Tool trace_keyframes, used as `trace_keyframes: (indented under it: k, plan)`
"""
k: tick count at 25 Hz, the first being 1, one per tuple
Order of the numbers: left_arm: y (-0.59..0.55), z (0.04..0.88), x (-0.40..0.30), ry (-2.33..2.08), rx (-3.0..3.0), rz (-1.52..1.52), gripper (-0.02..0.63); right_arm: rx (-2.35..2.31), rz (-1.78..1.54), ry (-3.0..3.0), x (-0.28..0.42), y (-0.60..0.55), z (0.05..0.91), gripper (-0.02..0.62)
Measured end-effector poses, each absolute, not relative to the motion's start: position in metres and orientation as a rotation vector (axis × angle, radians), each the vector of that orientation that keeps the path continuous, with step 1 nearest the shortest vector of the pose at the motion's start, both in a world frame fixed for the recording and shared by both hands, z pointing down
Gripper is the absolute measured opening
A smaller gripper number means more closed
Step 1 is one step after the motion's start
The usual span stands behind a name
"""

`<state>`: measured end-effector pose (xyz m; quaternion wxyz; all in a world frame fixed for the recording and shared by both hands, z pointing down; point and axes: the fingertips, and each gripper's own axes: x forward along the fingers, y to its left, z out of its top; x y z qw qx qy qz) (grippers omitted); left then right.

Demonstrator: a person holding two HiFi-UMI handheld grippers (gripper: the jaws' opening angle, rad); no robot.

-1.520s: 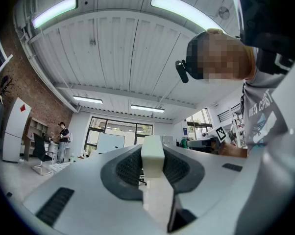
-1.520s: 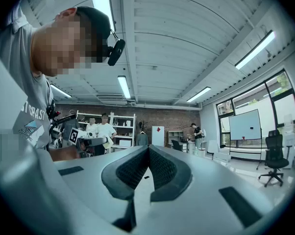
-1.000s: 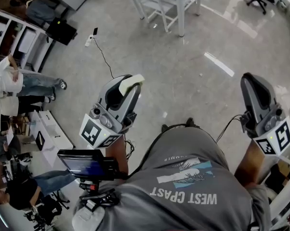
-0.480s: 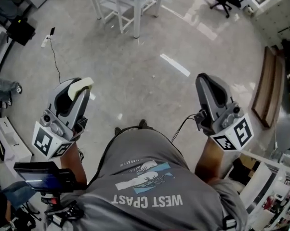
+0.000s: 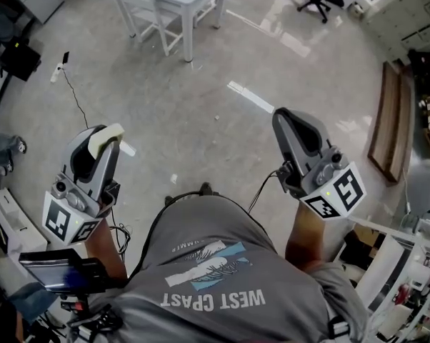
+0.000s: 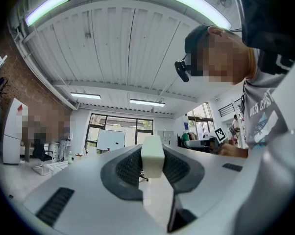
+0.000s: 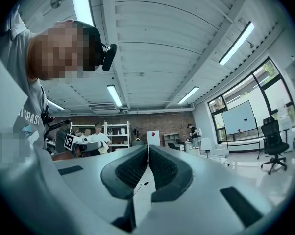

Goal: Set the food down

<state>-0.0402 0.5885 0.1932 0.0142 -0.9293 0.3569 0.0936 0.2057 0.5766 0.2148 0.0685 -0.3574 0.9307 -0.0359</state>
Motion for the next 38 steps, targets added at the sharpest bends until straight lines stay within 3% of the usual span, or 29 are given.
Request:
trace_keyframes:
  k: [6,15,38]
  plan:
    - [0.559,0.193,-0.026,1.106,-2.866,0.259,0.104,-1.093,-0.138,2.811,0.229,0.548,0.206,0.008]
    - [0.55,0.202,-0.036,1.092,-2.839,0.253,0.104,-1.026,-0.097,2.848,0.201,0.534,0.216,0.008]
    - [0.445,0.195,-0.143,0.924,-2.919,0.284,0.104,-1.198,-0.093,2.78,0.095,0.455,0.206,0.008]
